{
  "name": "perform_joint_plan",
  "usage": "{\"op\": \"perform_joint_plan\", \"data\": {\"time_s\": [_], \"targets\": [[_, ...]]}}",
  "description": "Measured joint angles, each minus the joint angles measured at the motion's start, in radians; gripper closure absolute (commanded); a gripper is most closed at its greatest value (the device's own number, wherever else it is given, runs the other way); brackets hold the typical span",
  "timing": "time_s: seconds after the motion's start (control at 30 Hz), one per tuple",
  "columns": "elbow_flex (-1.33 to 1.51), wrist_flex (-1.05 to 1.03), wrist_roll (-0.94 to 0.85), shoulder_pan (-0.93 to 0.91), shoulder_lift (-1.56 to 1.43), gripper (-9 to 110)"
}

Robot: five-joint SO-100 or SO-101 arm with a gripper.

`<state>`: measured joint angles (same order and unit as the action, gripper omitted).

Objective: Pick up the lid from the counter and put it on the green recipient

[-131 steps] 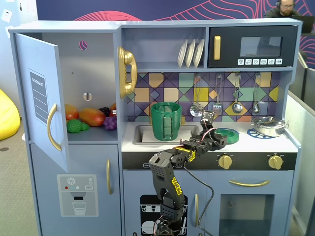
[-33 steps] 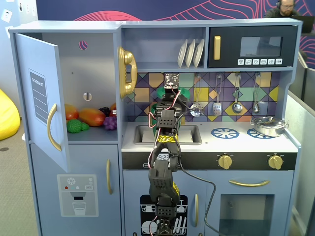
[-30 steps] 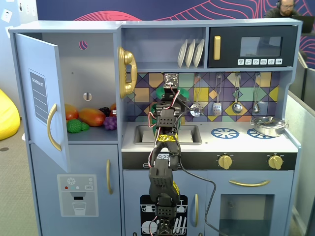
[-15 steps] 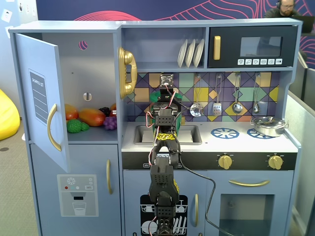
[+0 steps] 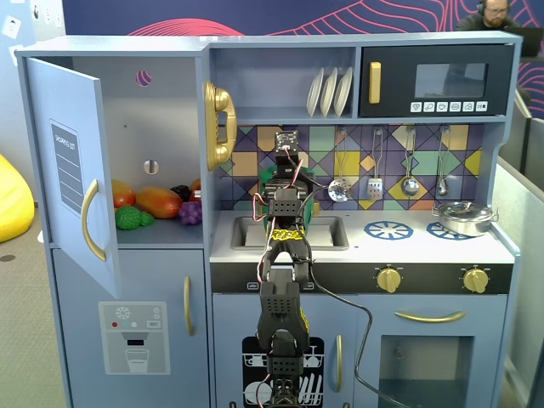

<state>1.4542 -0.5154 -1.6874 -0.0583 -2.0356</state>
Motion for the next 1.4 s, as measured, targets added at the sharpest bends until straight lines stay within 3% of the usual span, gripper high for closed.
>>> {"op": "perform_joint_plan", "data": {"time_s": [1.4], "targets": [[0.003,-0.032,-0.061,-0.02,0.025,102]]}}
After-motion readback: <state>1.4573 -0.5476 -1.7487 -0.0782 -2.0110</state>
